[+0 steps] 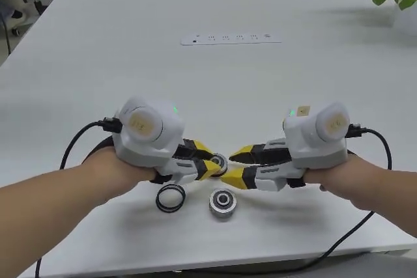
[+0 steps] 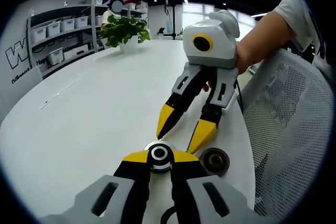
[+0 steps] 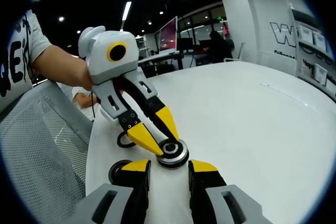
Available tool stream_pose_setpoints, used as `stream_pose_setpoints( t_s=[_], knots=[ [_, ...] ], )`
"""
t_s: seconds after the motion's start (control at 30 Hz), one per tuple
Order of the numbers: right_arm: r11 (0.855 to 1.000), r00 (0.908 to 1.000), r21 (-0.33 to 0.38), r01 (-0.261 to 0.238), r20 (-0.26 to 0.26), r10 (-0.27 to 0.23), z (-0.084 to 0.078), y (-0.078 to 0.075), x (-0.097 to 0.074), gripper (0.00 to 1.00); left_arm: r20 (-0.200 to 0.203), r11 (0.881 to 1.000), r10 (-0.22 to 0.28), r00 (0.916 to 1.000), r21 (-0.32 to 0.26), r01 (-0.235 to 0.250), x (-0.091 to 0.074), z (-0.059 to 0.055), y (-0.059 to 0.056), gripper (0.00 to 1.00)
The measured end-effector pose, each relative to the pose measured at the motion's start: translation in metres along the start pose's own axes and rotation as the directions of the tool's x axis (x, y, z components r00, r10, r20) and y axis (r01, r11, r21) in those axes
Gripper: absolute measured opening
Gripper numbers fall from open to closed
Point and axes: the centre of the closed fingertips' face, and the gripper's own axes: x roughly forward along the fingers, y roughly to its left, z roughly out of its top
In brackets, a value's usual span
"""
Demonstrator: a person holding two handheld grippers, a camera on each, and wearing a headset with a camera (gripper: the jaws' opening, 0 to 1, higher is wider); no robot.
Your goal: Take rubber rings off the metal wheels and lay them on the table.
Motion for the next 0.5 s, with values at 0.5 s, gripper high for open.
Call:
stream_pose_setpoints(
  t_s=[0.5],
  knots=[
    [1.0,1.0,-0.01,0.006,-0.001,-0.007,0.0044,-0.0009,0.0041,0.27,-0.011,1.0,0.023,0.9997,0.017,-0.023,0.0007,0.0008,-0.0004,0.09]
  ],
)
